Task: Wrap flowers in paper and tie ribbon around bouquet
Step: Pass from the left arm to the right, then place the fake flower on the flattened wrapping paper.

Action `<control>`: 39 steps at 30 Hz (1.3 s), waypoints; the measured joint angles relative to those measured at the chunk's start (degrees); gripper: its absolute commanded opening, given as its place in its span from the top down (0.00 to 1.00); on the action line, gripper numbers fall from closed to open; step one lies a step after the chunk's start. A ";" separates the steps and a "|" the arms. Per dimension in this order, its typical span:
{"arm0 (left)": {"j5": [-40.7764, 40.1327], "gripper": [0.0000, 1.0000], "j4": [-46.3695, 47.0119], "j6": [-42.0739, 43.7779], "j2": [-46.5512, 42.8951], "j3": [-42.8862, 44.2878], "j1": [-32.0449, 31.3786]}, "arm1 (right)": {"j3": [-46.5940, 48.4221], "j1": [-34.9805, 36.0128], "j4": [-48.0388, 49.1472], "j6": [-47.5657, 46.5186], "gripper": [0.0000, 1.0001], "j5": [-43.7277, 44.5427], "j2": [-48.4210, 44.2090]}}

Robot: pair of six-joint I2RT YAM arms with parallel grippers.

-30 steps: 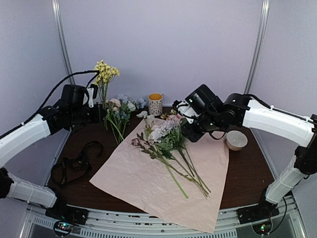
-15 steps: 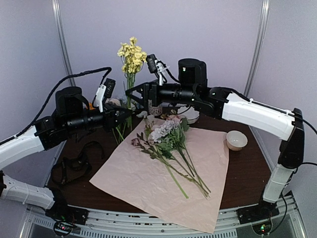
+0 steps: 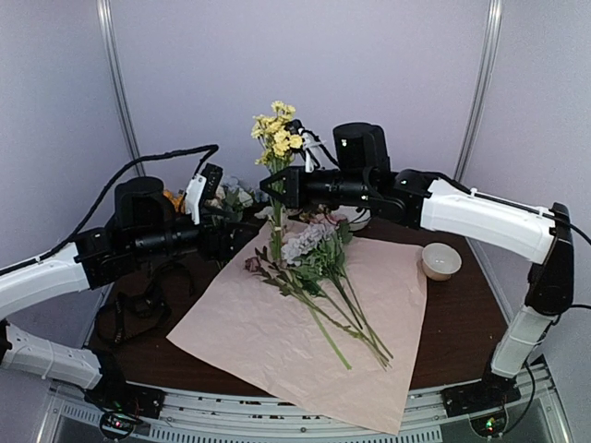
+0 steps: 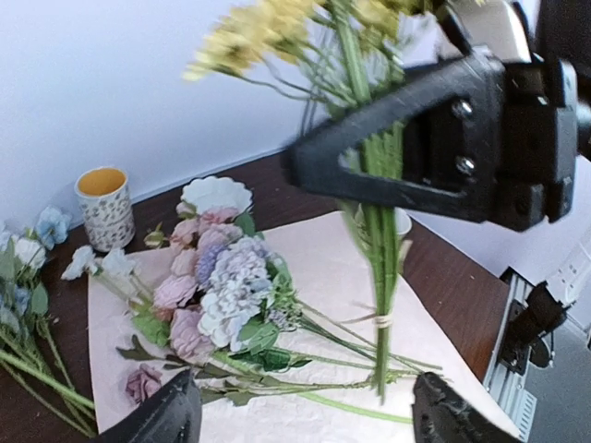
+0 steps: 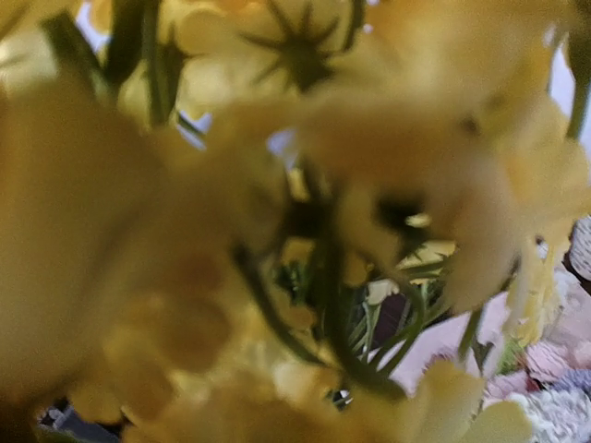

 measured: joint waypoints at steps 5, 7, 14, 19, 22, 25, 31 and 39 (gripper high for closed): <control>-6.60 0.19 -5.97 -2.97 1.09 0.85 5.01 | -8.44 0.09 -10.67 -3.54 1.00 10.91 -5.77; -7.93 0.26 -9.73 -4.83 4.72 3.19 9.68 | -11.34 0.26 -15.19 -4.11 1.00 15.72 -6.51; -4.24 0.51 -17.03 -11.15 26.84 12.92 27.10 | -15.45 0.33 -28.35 -3.02 0.75 26.36 -4.33; 0.09 0.42 -19.06 -14.47 41.11 20.52 32.79 | -16.02 0.28 -30.14 -0.66 0.42 28.70 -3.76; 2.19 0.40 -18.86 -15.61 46.88 23.98 33.38 | -16.68 0.04 -30.27 0.24 0.39 29.27 -3.76; 3.50 0.40 -18.60 -16.26 49.57 25.70 33.16 | -16.96 0.02 -30.64 0.85 0.39 29.46 -3.76; 3.10 0.42 -18.97 -16.59 52.19 29.35 32.96 | -17.53 -0.02 -30.95 1.29 0.39 29.51 -3.76; 1.33 0.43 -20.26 -16.63 55.28 31.87 33.14 | -17.81 -0.02 -32.30 0.39 0.39 30.49 -4.85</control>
